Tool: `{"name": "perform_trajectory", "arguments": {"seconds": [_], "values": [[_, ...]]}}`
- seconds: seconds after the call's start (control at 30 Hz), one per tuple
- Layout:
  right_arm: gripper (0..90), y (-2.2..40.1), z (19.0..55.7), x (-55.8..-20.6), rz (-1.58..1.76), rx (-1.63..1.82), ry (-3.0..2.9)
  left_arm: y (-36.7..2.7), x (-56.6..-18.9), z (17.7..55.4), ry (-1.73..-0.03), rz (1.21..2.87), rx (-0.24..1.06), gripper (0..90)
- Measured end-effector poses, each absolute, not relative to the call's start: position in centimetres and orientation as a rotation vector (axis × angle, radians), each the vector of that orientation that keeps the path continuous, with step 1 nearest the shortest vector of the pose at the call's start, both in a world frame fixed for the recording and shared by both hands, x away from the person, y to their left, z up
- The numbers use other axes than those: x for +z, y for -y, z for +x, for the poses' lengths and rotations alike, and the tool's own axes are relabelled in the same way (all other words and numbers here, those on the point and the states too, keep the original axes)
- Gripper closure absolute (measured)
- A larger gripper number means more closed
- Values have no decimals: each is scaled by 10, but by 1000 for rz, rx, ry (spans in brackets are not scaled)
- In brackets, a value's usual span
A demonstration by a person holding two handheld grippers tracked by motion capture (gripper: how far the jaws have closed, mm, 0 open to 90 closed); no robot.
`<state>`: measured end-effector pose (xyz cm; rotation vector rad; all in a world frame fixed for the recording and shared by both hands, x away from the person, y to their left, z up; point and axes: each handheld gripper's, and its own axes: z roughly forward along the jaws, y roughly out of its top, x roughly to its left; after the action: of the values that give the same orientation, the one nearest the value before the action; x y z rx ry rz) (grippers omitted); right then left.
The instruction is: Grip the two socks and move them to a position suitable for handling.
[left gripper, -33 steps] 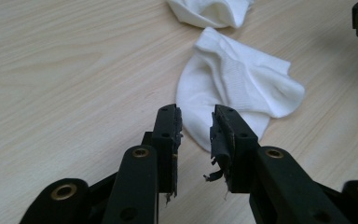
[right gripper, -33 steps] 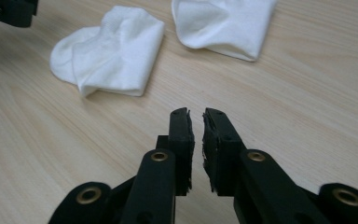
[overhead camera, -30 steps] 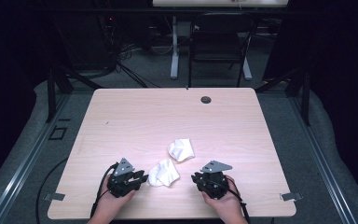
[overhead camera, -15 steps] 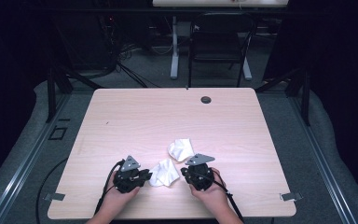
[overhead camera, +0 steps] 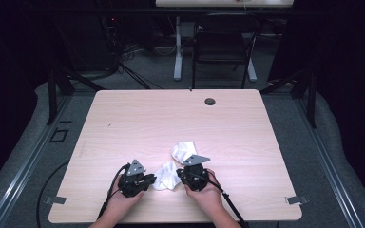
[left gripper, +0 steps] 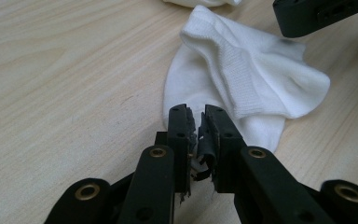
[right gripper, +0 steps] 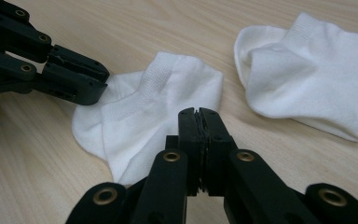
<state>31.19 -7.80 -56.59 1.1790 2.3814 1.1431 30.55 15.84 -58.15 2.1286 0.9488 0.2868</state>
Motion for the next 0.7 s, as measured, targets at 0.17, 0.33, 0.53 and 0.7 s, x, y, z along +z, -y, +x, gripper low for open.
{"name": "perform_trajectory", "arguments": {"seconds": [0.17, 0.33, 0.53, 0.7], "values": [[895, 74, 313, -572, 1178, 1114, -2401, -159, -582, 305, -951, 2125, 283, 823], [900, 71, 310, -577, 1146, 1064, -2437, -159, -582, 305, -947, 2130, 274, 845], [900, 72, 305, -577, 1120, 1047, -2449, -157, -582, 303, -939, 2132, 259, 860], [900, 76, 299, -575, 1124, 1028, -2464, -154, -582, 300, -916, 2146, 250, 864]]}}
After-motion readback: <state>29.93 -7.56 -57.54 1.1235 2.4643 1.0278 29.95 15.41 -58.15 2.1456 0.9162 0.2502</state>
